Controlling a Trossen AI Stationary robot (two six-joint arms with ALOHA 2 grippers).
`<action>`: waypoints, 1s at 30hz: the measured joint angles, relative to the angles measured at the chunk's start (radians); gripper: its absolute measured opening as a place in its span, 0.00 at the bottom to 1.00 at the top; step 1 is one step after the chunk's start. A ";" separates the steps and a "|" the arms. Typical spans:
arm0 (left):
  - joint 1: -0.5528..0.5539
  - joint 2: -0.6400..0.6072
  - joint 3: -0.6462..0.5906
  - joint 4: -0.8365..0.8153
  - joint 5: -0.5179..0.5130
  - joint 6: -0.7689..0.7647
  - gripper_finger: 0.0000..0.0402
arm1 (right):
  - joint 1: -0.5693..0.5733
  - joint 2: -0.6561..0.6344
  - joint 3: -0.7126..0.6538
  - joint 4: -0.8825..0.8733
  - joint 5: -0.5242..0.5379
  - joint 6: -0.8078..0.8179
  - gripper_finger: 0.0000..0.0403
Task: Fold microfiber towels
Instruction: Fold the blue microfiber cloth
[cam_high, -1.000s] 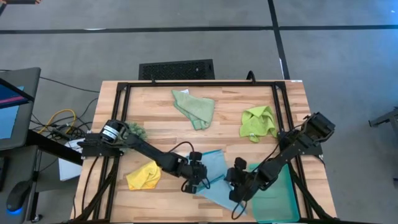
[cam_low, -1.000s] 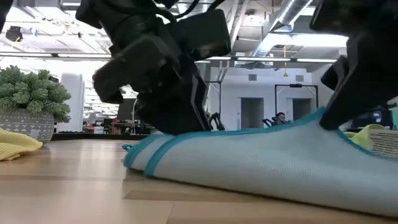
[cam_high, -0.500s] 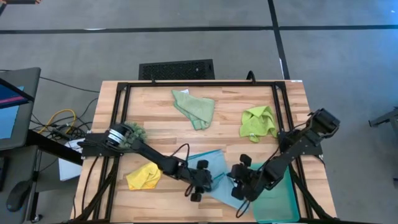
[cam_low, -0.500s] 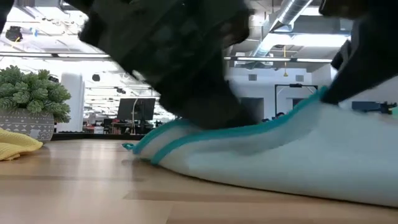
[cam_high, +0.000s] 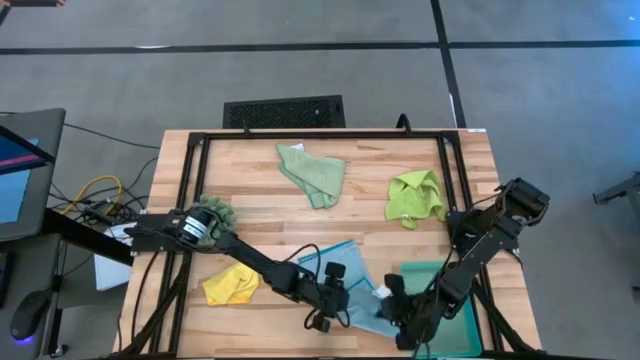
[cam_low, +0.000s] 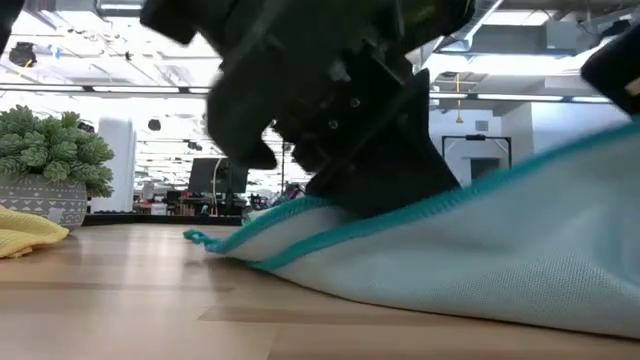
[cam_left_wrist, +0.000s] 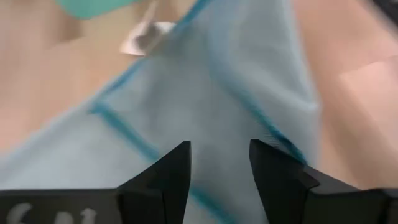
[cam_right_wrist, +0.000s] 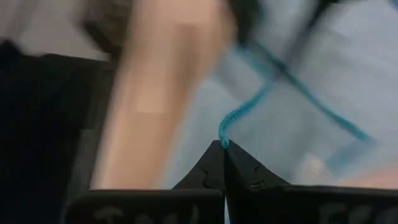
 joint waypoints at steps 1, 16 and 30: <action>-0.003 0.000 0.016 -0.033 -0.036 0.006 0.39 | 0.002 0.001 0.000 0.025 -0.020 -0.021 0.03; 0.045 0.010 0.053 -0.015 0.028 -0.238 0.39 | -0.008 0.115 0.000 0.280 -0.361 -0.155 0.03; 0.137 0.118 0.046 0.205 0.173 -0.405 0.39 | -0.028 0.126 0.001 0.293 -0.388 -0.149 0.04</action>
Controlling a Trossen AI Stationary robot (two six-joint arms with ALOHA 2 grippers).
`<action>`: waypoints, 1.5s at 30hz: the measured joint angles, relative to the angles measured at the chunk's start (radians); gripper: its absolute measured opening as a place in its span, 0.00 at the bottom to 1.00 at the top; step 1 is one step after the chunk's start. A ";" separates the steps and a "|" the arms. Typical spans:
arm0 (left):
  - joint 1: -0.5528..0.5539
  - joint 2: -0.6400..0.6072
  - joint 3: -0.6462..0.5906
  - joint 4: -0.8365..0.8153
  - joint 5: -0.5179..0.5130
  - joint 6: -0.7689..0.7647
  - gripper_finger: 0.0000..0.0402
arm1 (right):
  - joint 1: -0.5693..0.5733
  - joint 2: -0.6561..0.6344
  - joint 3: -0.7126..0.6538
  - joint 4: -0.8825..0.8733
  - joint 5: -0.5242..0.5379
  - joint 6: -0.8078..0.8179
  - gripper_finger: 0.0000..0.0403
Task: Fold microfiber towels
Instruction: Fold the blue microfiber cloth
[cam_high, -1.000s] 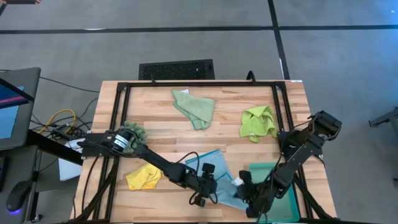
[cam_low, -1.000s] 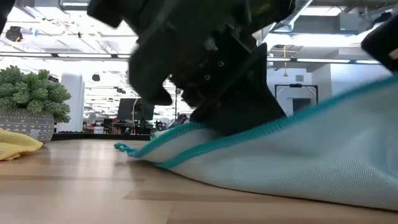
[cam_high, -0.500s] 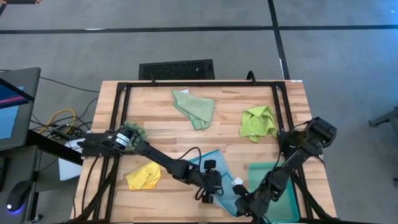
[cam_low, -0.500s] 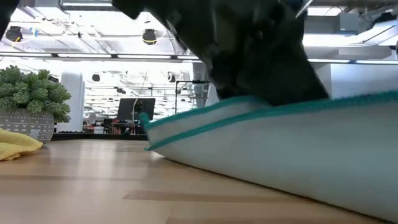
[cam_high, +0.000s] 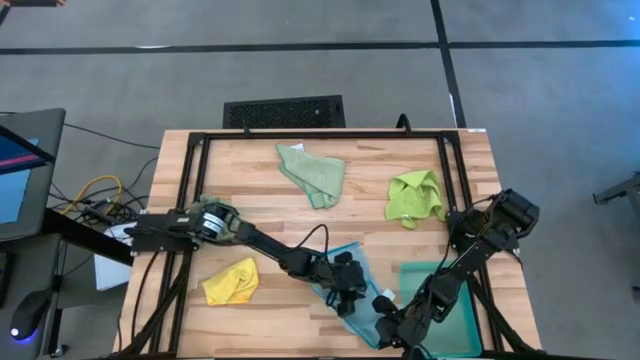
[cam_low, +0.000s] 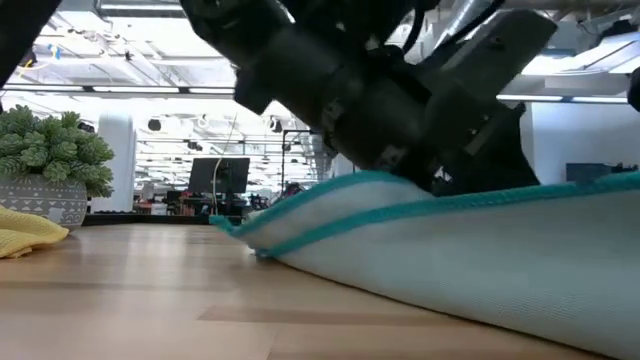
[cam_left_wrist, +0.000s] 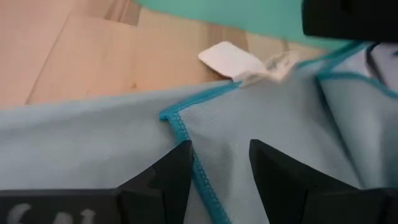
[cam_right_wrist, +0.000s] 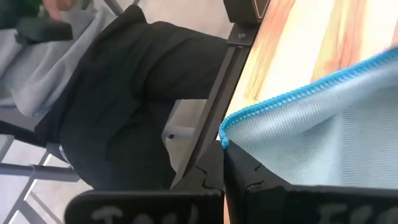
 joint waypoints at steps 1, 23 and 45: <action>0.006 0.015 0.001 0.034 0.016 -0.013 0.39 | 0.000 0.000 0.000 0.002 0.000 0.000 0.04; -0.012 0.056 0.096 0.024 -0.042 0.374 0.39 | 0.000 0.000 0.000 -0.012 0.002 0.016 0.04; 0.054 0.143 0.105 0.207 0.152 0.152 0.39 | -0.013 -0.001 0.000 -0.019 0.002 0.016 0.04</action>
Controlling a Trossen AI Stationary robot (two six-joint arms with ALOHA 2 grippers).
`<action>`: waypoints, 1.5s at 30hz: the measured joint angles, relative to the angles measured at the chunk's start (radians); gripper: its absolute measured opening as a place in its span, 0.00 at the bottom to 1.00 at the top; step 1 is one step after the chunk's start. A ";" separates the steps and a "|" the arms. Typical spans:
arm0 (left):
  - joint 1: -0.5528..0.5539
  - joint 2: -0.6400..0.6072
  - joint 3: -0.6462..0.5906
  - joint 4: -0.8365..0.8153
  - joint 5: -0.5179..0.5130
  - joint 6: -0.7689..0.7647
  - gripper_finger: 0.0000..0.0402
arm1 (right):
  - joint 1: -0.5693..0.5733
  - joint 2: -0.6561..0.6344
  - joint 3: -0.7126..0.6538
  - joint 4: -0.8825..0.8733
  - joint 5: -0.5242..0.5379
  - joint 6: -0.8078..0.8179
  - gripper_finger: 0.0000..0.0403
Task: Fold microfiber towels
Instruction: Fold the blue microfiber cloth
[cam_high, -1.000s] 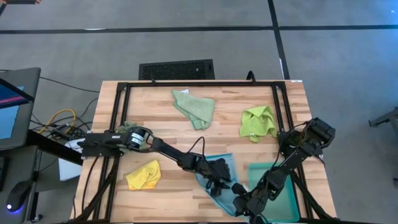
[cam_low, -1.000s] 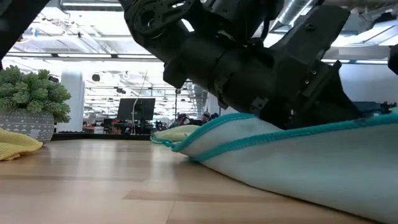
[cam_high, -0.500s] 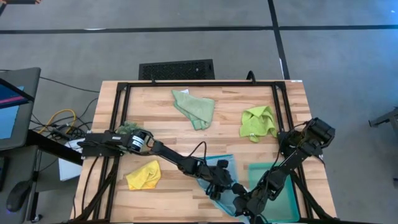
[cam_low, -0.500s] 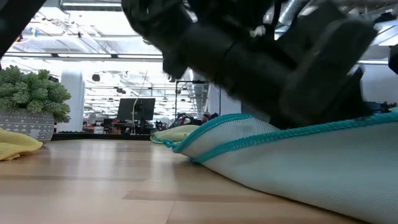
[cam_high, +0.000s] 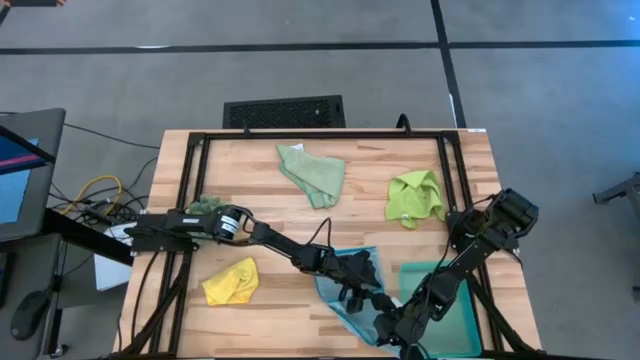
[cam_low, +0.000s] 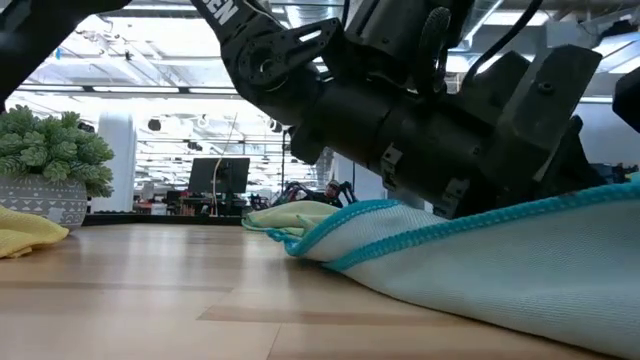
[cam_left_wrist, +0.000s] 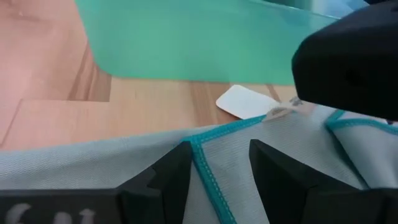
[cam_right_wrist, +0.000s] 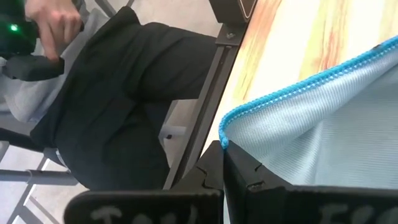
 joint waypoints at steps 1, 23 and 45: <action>0.000 0.000 0.000 -0.005 0.000 0.011 0.38 | 0.000 0.000 0.000 -0.001 0.000 0.000 0.04; -0.087 -0.357 -0.225 -0.490 -0.723 0.238 0.00 | -0.102 -0.003 0.022 -0.164 0.504 0.039 0.02; -0.227 -0.485 -0.640 0.441 -0.524 0.267 0.00 | -0.070 -0.003 0.087 -0.085 0.714 -0.141 0.03</action>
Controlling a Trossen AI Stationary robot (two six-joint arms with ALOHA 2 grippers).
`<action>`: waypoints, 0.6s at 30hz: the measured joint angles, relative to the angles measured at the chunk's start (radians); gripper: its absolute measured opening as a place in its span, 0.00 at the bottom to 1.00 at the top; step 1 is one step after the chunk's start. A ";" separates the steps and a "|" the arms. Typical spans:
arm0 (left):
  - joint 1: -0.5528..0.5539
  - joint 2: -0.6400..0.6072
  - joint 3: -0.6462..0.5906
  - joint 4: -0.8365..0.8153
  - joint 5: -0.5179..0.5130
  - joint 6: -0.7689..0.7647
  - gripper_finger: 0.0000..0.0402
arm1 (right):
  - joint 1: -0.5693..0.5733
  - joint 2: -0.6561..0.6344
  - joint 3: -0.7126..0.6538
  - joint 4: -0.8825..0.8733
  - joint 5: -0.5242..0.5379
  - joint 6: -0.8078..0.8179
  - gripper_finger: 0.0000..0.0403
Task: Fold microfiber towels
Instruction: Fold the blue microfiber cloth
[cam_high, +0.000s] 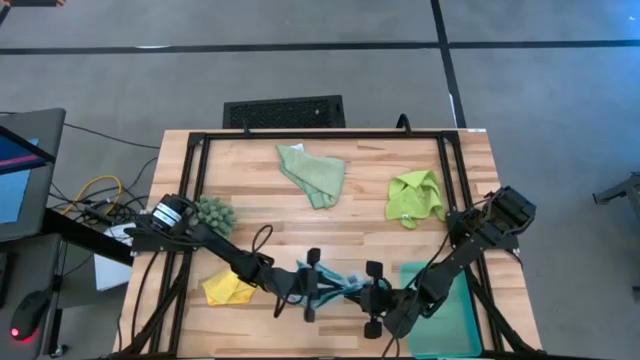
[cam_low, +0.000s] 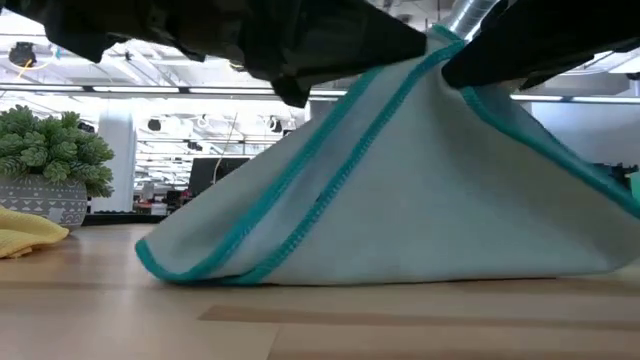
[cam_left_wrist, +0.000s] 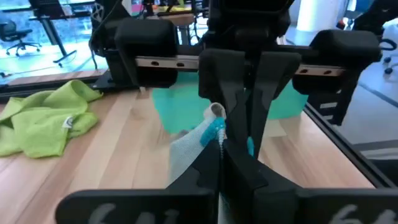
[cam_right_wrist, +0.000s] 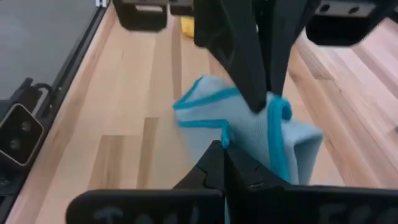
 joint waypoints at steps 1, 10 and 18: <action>0.002 0.009 0.011 -0.013 0.001 0.000 0.00 | 0.003 0.000 0.000 -0.001 0.001 -0.001 0.03; 0.008 0.025 0.028 -0.078 0.001 -0.011 0.01 | 0.006 0.000 0.000 -0.006 0.025 0.000 0.03; 0.010 0.025 0.028 -0.082 0.053 -0.002 0.01 | -0.003 0.000 0.014 -0.070 0.020 0.064 0.04</action>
